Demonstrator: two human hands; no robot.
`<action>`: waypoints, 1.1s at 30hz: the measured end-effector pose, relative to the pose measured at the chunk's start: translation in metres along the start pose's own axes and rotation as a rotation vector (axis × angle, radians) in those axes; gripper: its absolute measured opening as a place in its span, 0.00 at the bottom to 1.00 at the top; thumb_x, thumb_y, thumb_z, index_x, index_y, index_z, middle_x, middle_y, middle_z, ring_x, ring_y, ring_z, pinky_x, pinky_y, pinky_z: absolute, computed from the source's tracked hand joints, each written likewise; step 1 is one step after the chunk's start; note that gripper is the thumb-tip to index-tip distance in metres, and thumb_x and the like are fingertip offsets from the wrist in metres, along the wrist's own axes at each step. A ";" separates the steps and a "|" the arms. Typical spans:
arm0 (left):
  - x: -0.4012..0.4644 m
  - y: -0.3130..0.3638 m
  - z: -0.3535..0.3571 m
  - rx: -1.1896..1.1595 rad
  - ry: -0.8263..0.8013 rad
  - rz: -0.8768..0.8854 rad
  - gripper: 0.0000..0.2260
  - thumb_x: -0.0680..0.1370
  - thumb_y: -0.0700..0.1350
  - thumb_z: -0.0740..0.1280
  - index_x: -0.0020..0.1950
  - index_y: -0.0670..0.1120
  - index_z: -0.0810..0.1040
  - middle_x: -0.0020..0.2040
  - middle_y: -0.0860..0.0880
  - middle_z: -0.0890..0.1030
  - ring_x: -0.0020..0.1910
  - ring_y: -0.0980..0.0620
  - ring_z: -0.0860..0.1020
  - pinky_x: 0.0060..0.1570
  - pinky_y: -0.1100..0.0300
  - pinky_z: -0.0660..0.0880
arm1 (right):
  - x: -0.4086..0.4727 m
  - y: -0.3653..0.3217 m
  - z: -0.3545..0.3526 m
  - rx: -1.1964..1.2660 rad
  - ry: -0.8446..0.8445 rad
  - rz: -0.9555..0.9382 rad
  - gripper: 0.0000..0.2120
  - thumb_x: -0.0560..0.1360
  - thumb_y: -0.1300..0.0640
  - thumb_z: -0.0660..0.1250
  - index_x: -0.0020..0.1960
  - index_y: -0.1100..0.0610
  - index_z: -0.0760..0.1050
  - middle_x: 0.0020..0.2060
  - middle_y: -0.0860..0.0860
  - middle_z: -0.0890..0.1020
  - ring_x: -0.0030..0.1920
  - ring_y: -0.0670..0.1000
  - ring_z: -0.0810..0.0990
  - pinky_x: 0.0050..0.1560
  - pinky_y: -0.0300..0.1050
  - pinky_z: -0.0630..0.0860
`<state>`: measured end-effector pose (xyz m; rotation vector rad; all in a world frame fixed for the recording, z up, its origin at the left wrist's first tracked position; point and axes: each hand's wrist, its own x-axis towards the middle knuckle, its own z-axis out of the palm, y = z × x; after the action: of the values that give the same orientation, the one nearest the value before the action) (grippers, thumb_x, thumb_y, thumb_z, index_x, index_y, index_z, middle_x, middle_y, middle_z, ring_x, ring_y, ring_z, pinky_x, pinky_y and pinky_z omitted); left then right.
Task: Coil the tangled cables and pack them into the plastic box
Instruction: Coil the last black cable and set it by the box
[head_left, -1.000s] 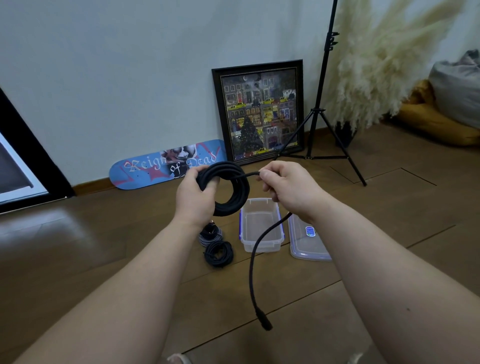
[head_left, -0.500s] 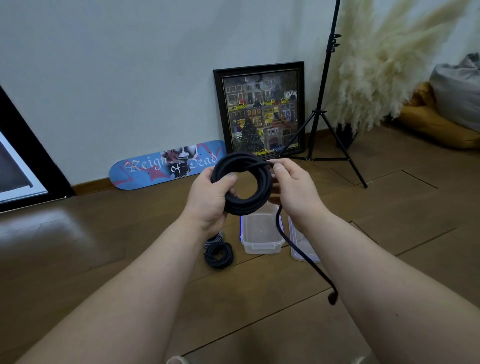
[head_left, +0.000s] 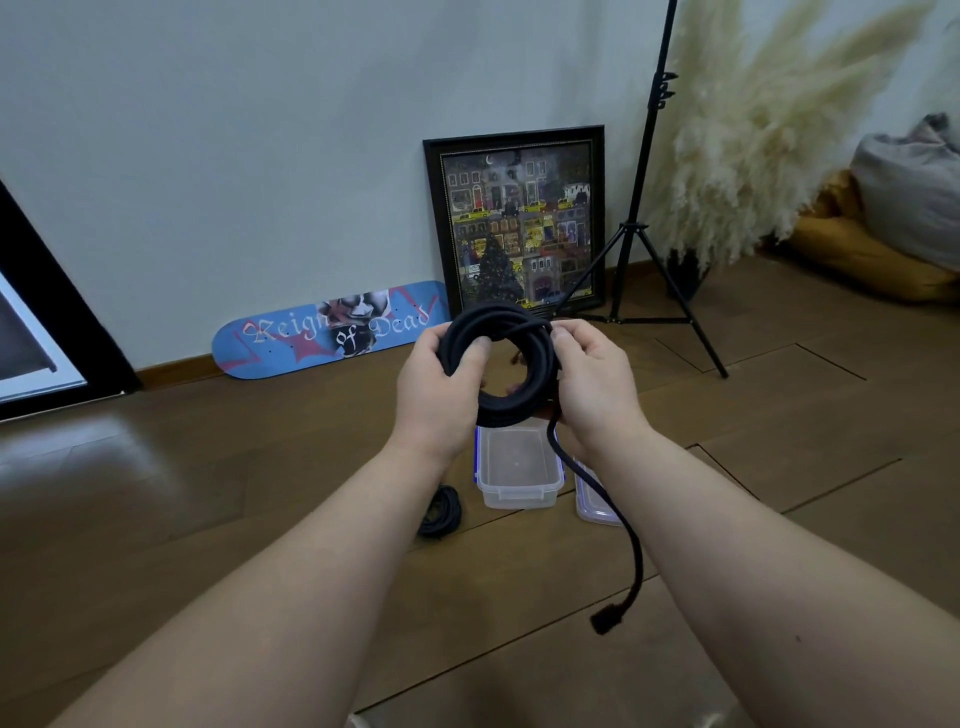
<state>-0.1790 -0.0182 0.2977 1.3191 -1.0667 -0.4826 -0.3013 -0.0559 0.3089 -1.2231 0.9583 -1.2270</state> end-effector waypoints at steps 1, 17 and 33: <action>0.000 -0.001 0.000 0.006 0.011 0.001 0.02 0.81 0.44 0.65 0.51 0.46 0.74 0.39 0.50 0.77 0.36 0.56 0.76 0.39 0.63 0.74 | -0.001 0.001 0.001 -0.021 0.004 -0.026 0.14 0.82 0.55 0.57 0.45 0.54 0.79 0.42 0.64 0.81 0.41 0.64 0.80 0.43 0.62 0.82; -0.002 0.005 0.000 -0.133 -0.191 -0.155 0.24 0.66 0.61 0.75 0.55 0.48 0.77 0.49 0.51 0.83 0.51 0.49 0.82 0.53 0.52 0.78 | 0.006 -0.006 -0.016 -0.468 -0.152 -0.323 0.10 0.82 0.55 0.58 0.60 0.54 0.74 0.40 0.41 0.75 0.42 0.44 0.75 0.42 0.38 0.68; 0.014 0.001 -0.015 -0.108 -0.032 -0.186 0.14 0.80 0.53 0.65 0.39 0.46 0.73 0.30 0.50 0.72 0.29 0.52 0.69 0.34 0.56 0.66 | 0.004 -0.011 -0.024 -0.687 -0.416 -0.160 0.32 0.77 0.43 0.65 0.77 0.50 0.59 0.64 0.48 0.76 0.56 0.49 0.80 0.61 0.50 0.75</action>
<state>-0.1603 -0.0210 0.3049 1.3241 -0.9352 -0.6926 -0.3257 -0.0624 0.3164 -2.0333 1.0076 -0.7133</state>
